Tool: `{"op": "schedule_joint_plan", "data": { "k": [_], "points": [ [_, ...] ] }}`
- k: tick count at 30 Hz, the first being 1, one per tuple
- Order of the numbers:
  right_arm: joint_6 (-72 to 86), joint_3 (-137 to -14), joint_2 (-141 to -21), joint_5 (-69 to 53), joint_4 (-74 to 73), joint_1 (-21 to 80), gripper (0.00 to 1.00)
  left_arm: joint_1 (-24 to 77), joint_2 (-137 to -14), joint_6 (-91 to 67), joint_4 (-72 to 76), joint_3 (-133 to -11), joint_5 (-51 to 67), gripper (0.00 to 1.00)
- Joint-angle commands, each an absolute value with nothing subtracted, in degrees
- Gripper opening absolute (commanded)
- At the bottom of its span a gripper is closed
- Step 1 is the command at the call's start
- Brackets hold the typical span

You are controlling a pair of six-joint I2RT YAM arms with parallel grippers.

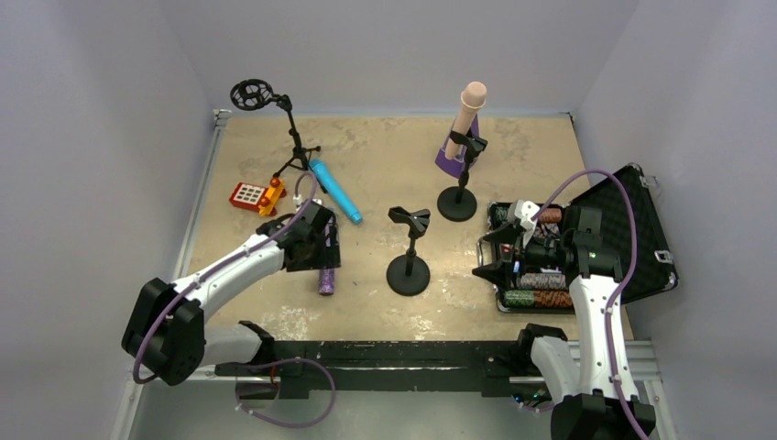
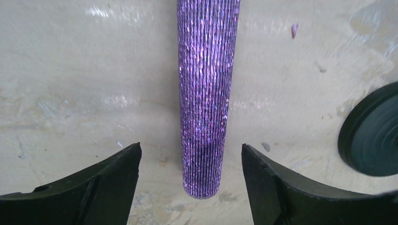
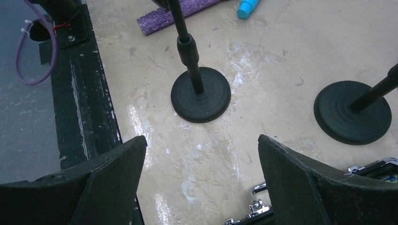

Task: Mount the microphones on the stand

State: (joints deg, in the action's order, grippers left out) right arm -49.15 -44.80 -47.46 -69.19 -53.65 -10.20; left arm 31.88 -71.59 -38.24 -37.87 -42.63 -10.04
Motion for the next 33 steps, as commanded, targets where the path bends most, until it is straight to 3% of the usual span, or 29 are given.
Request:
{"op": "schedule_joint_plan", "data": {
  "k": [1, 11, 19, 29, 33],
  "points": [
    [-50.26, -46.96, -46.41, -71.45, -54.88, -10.46, 0.93, 28.00, -75.46, -32.59, -39.62, -49.91, -10.51, 0.82],
    [-50.45, -47.00, -46.06, -71.63, -55.11, -10.48, 0.93, 24.60, -96.86, -22.79, -45.33, -69.85, -5.08, 0.80],
    [-50.75, -47.04, -46.05, -71.94, -55.36, -10.47, 0.93, 24.61, -104.88, -21.41, -47.05, -72.60, -3.58, 0.76],
    [-50.89, -47.07, -45.88, -71.98, -55.55, -10.54, 0.93, 24.57, -106.91, -20.95, -45.71, -70.61, -0.33, 0.52],
    [-50.97, -47.08, -45.80, -71.98, -55.68, -10.47, 0.93, 24.61, -104.99, -20.99, -44.78, -68.98, -0.94, 0.18]
  ]
}}
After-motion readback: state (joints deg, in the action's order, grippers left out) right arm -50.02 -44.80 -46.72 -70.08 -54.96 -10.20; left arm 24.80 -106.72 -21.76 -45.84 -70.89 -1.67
